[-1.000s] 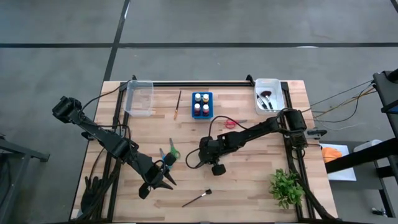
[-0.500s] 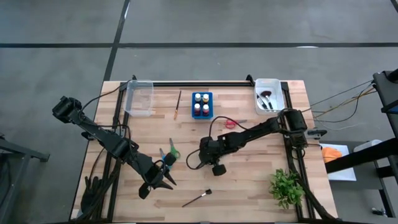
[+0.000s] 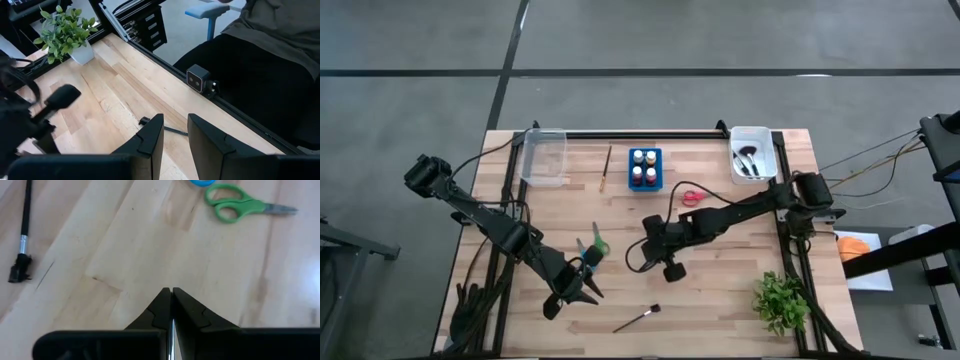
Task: Pick & Place Paint Supplies
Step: Put the black foundation brush into the white bin
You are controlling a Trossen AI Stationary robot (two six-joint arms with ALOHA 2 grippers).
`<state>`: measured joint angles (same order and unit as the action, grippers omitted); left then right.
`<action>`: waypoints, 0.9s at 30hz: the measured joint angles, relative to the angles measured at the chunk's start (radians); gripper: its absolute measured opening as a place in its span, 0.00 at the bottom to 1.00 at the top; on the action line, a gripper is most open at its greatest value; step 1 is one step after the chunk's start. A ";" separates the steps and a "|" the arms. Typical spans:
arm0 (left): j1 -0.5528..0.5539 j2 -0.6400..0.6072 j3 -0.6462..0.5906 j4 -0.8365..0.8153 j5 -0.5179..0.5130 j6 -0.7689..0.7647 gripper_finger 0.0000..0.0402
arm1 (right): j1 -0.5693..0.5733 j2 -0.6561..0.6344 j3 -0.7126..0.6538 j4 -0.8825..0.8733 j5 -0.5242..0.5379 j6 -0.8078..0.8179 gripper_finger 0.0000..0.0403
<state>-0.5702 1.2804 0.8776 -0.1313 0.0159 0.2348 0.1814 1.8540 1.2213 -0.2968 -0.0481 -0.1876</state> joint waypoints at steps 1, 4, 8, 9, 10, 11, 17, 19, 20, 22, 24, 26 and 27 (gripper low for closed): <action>0.000 0.000 0.000 0.000 0.000 0.000 0.24 | 0.000 -0.009 0.000 -0.003 0.000 0.000 0.03; 0.000 0.000 0.000 0.000 0.000 0.000 0.24 | 0.002 -0.041 0.000 -0.019 0.028 0.001 0.03; 0.000 0.000 0.000 0.001 0.000 0.000 0.24 | 0.006 -0.082 0.000 -0.055 0.076 0.002 0.03; 0.000 0.000 0.000 0.000 0.000 0.000 0.24 | 0.006 -0.095 0.000 -0.065 0.077 0.003 0.03; 0.000 0.000 0.000 0.000 0.000 0.000 0.24 | 0.006 -0.109 -0.001 -0.083 0.078 0.006 0.03; 0.000 0.000 0.000 0.001 0.000 0.000 0.24 | 0.006 -0.122 -0.002 -0.092 0.079 0.009 0.03; 0.000 0.000 0.000 0.000 0.000 0.000 0.24 | 0.014 -0.239 -0.021 -0.128 0.136 0.030 0.03; 0.000 0.000 0.000 0.000 0.000 0.000 0.24 | 0.018 -0.288 -0.033 -0.132 0.151 0.032 0.03; 0.000 0.000 0.000 0.000 0.000 0.000 0.24 | 0.020 -0.315 -0.041 -0.131 0.164 0.038 0.03; 0.000 0.000 0.000 0.000 0.000 0.000 0.24 | 0.024 -0.368 -0.061 -0.139 0.200 0.063 0.03; 0.000 0.000 0.000 0.000 0.000 0.000 0.24 | 0.024 -0.424 -0.085 -0.146 0.246 0.093 0.03; 0.000 0.000 0.000 0.001 0.000 -0.001 0.24 | 0.024 -0.484 -0.114 -0.157 0.292 0.123 0.03; 0.000 0.000 0.000 0.000 0.000 -0.001 0.24 | 0.024 -0.513 -0.132 -0.157 0.319 0.135 0.03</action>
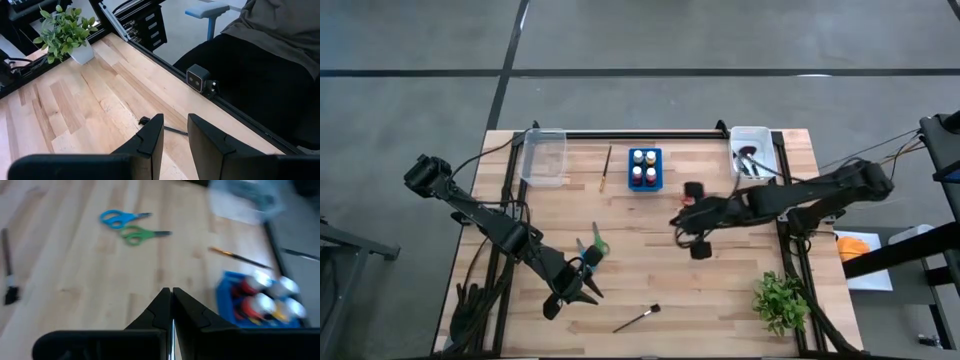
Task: Pick & Place Paint Supplies
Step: Put the black foundation brush into the white bin
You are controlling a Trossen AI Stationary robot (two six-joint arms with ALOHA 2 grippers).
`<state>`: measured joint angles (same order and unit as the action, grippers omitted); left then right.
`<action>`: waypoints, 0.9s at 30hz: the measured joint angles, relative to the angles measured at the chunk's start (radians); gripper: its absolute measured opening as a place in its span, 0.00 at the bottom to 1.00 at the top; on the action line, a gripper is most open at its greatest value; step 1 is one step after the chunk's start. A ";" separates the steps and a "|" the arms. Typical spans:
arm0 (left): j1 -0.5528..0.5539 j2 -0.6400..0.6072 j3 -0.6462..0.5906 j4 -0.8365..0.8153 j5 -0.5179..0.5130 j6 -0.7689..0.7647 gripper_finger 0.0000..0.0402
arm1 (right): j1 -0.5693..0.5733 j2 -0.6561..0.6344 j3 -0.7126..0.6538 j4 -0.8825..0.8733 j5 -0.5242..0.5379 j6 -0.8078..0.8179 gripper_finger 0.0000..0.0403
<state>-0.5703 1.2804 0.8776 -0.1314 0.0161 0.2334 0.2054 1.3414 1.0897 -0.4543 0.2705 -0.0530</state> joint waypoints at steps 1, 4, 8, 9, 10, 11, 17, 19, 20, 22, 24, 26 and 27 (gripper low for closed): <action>0.000 0.000 0.000 0.001 0.000 -0.001 0.24 | 0.000 -0.029 -0.017 -0.006 0.027 0.012 0.03; 0.000 0.000 0.000 0.001 0.000 -0.002 0.24 | 0.000 -0.116 -0.074 -0.010 0.096 0.058 0.03; 0.000 0.000 0.000 0.000 0.000 -0.002 0.24 | 0.000 -0.219 -0.144 -0.013 0.176 0.123 0.03; 0.000 0.000 0.000 0.001 0.000 -0.002 0.24 | 0.000 -0.241 -0.159 -0.015 0.194 0.137 0.03; 0.000 0.000 0.000 0.001 0.000 -0.002 0.24 | 0.000 -0.263 -0.174 -0.014 0.208 0.150 0.03; 0.000 0.000 0.000 0.001 0.000 -0.002 0.24 | 0.000 -0.283 -0.190 -0.014 0.218 0.160 0.03; 0.000 0.000 0.000 0.012 0.000 -0.002 0.24 | -0.001 -0.380 -0.270 -0.013 0.323 0.240 0.03; 0.000 0.000 0.000 0.012 0.000 -0.002 0.24 | -0.001 -0.405 -0.294 -0.015 0.383 0.290 0.03; 0.000 0.000 0.000 0.012 0.000 -0.002 0.24 | -0.001 -0.415 -0.302 -0.014 0.407 0.311 0.03; 0.000 0.000 0.000 0.012 0.000 -0.002 0.24 | -0.001 -0.429 -0.318 -0.015 0.453 0.348 0.03; 0.000 0.000 0.000 0.012 0.000 -0.002 0.24 | -0.001 -0.432 -0.328 -0.014 0.494 0.378 0.03; 0.000 0.000 0.000 0.012 0.000 -0.002 0.24 | -0.001 -0.429 -0.336 -0.015 0.538 0.404 0.03; 0.000 0.000 0.000 0.012 0.000 -0.003 0.24 | -0.001 -0.426 -0.340 -0.014 0.561 0.415 0.03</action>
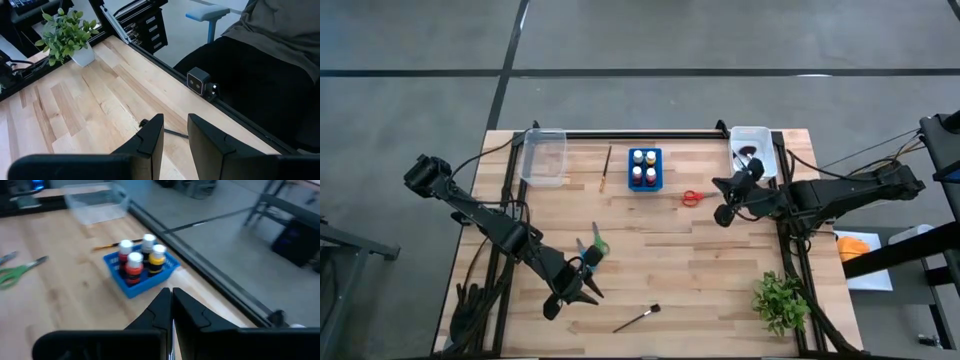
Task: Pick & Place Paint Supplies
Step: Put the black foundation brush into the white bin
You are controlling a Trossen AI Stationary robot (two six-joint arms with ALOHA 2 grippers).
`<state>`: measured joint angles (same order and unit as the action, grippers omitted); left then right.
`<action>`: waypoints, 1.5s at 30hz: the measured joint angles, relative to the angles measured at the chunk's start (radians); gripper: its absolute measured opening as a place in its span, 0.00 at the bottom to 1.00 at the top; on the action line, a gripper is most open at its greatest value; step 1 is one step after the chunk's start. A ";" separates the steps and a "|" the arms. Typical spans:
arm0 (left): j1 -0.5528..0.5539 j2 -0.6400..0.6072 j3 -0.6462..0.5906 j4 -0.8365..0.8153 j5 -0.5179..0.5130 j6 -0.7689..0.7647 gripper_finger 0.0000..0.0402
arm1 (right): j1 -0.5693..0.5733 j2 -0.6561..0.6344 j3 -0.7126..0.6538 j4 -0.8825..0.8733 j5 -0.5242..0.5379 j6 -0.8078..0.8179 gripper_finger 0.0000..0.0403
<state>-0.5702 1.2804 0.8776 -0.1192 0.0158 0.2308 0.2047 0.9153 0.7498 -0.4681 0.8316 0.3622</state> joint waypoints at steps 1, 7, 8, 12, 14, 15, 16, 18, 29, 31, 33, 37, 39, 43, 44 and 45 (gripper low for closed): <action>0.000 0.000 0.000 0.000 0.000 0.000 0.24 | 0.000 0.003 -0.005 -0.001 0.023 0.014 0.03; 0.000 0.000 0.000 0.003 0.000 -0.002 0.24 | -0.011 0.001 -0.041 -0.008 0.130 0.069 0.03; 0.000 0.000 0.000 0.004 0.000 -0.002 0.24 | -0.018 0.001 -0.046 -0.008 0.140 0.081 0.03; 0.000 0.000 0.000 0.006 0.000 -0.001 0.24 | -0.054 0.007 -0.064 -0.008 0.142 0.111 0.03; 0.000 0.000 0.000 0.015 0.000 0.002 0.24 | -0.077 0.011 -0.074 -0.008 0.142 0.126 0.03; 0.000 0.000 0.000 0.018 0.000 0.002 0.24 | -0.088 0.011 -0.080 -0.008 0.142 0.132 0.03; 0.000 0.000 0.000 0.020 0.000 0.004 0.24 | -0.100 0.011 -0.084 -0.007 0.143 0.135 0.03; 0.000 0.000 0.000 0.019 0.000 0.005 0.24 | -0.122 0.013 -0.092 -0.007 0.144 0.136 0.03; 0.000 0.000 0.000 0.019 0.000 0.008 0.24 | -0.202 0.015 -0.100 -0.007 0.140 0.100 0.03; 0.000 0.000 0.000 0.019 0.000 0.008 0.24 | -0.213 0.016 -0.092 -0.008 0.139 0.092 0.03; 0.000 0.000 0.000 0.019 0.000 0.009 0.24 | -0.227 0.016 -0.081 -0.007 0.139 0.086 0.03; 0.000 0.000 0.000 0.018 0.000 0.031 0.24 | -0.268 0.016 -0.060 -0.007 0.137 0.077 0.03; 0.000 0.000 0.000 0.018 0.000 0.031 0.24 | -0.295 0.016 -0.053 -0.007 0.136 0.066 0.03; 0.000 0.000 0.000 0.018 0.000 0.031 0.24 | -0.354 0.016 -0.045 -0.007 0.128 0.037 0.03; 0.000 0.000 0.000 0.018 0.000 0.031 0.24 | -0.368 0.016 -0.042 -0.007 0.121 0.030 0.03; 0.000 0.000 0.000 0.018 0.000 0.032 0.24 | -0.384 0.016 -0.037 -0.007 0.109 0.023 0.03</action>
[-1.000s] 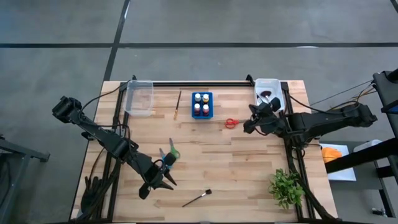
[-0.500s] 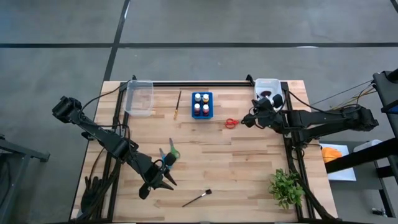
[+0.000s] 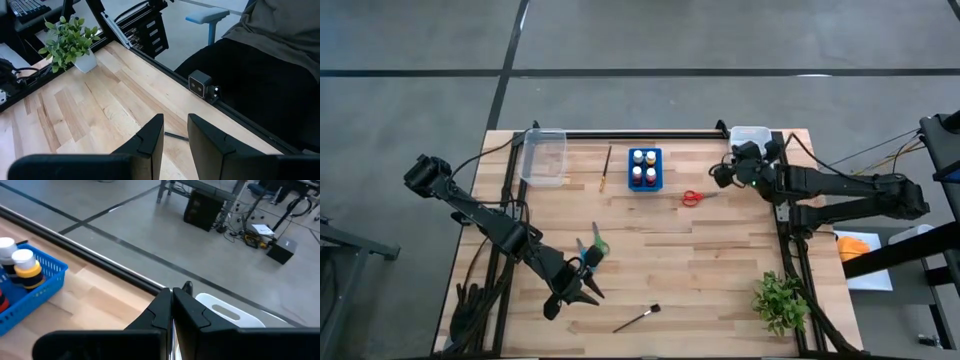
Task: Pick & Place Paint Supplies
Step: Put the black foundation brush into the white bin
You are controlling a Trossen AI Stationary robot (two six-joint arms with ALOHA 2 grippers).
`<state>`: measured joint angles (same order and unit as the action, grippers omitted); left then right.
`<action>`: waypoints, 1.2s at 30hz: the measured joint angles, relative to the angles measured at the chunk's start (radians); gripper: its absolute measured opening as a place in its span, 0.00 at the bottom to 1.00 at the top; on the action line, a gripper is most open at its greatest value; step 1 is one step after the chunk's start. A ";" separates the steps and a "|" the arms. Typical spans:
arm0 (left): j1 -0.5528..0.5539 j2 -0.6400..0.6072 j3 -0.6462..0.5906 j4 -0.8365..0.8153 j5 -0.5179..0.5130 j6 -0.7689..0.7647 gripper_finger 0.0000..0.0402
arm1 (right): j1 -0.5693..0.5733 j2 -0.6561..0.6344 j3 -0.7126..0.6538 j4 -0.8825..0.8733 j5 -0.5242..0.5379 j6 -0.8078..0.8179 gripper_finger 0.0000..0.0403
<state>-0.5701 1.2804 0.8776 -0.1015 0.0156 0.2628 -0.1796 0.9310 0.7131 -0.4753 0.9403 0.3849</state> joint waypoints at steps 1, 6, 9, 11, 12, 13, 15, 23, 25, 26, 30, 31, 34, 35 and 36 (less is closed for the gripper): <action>0.000 0.000 0.000 0.000 0.000 0.000 0.24 | -0.015 0.000 0.005 0.001 -0.012 -0.006 0.03; 0.000 0.000 0.000 0.000 0.000 0.000 0.24 | -0.082 0.003 0.039 0.003 -0.053 -0.050 0.03; 0.000 0.000 0.000 -0.002 0.000 0.000 0.24 | -0.113 0.003 0.055 0.002 -0.059 -0.065 0.03; 0.000 0.000 0.000 -0.004 0.000 0.000 0.24 | -0.134 0.003 0.064 0.002 -0.060 -0.071 0.03; 0.000 0.000 0.000 -0.004 0.000 0.000 0.24 | -0.145 0.003 0.068 0.002 -0.063 -0.072 0.03; 0.000 0.000 0.000 -0.005 0.000 -0.001 0.24 | -0.155 0.003 0.071 0.003 -0.073 -0.075 0.03; 0.000 0.000 0.000 -0.007 0.000 -0.001 0.24 | -0.180 0.003 0.073 0.007 -0.091 -0.080 0.03; 0.000 0.000 0.000 -0.007 0.000 -0.001 0.24 | -0.282 0.007 0.070 0.008 -0.096 -0.101 0.03; 0.000 0.000 0.000 -0.007 0.000 -0.001 0.24 | -0.305 0.016 0.070 0.010 -0.096 -0.101 0.03; 0.000 0.000 0.000 -0.007 0.000 -0.001 0.24 | -0.315 0.022 0.070 0.012 -0.096 -0.101 0.03; 0.000 0.000 0.000 -0.007 0.000 -0.001 0.24 | -0.348 0.073 0.070 0.025 -0.096 -0.112 0.03; 0.000 0.000 0.000 -0.007 0.000 -0.001 0.24 | -0.357 0.091 0.070 0.031 -0.096 -0.119 0.03; 0.000 0.000 0.000 -0.007 0.000 -0.001 0.24 | -0.386 0.144 0.069 0.056 -0.085 -0.146 0.03; 0.000 0.000 0.000 -0.007 0.000 -0.001 0.24 | -0.396 0.160 0.069 0.066 -0.077 -0.154 0.03; 0.000 0.000 0.000 -0.007 0.000 -0.002 0.24 | -0.408 0.175 0.069 0.074 -0.077 -0.158 0.03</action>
<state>-0.5704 1.2804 0.8776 -0.1084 0.0154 0.2612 -0.5878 1.1064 0.7818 -0.4011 0.8637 0.2273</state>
